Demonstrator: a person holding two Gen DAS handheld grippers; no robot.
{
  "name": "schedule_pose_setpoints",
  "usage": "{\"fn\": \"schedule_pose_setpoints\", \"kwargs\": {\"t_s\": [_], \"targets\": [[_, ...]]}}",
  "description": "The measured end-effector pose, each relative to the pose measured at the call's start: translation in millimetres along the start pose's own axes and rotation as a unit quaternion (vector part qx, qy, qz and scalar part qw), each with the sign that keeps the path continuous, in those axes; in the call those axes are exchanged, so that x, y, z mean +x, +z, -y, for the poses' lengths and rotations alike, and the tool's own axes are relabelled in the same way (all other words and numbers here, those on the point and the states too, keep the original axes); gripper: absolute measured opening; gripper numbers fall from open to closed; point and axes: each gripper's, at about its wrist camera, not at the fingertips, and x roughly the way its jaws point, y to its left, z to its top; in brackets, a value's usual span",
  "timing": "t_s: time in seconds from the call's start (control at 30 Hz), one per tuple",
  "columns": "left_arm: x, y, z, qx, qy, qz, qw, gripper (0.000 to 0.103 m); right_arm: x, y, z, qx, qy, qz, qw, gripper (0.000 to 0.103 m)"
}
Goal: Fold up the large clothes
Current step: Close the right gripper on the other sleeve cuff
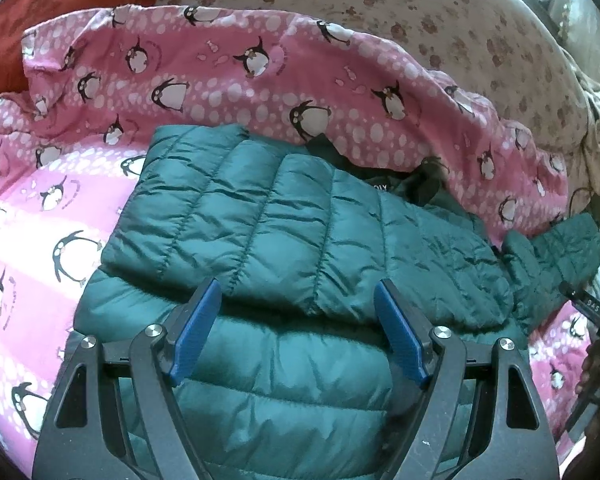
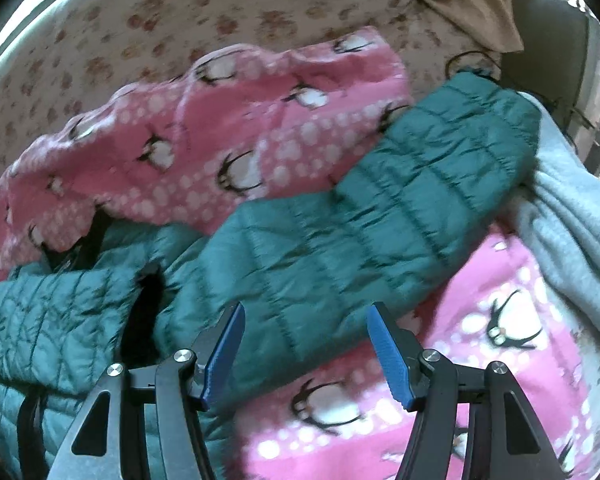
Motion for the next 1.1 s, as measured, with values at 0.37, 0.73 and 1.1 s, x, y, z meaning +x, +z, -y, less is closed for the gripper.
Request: {"fn": "schedule_pose_setpoints", "kwargs": {"t_s": [0.37,0.73,1.1], "targets": [[6,-2,-10,-0.019,-0.004,-0.008,0.9998,0.079,3,44,86,0.074,-0.036,0.04,0.996,0.061],[12,-5,-19,-0.029,0.001,-0.019,0.9994,0.079,30,80,184,0.193,-0.055,0.06,0.978,0.063],[10,-11,-23,-0.024,0.006,-0.021,0.9995,0.079,40,99,179,0.192,-0.068,0.08,0.976,0.069]]}}
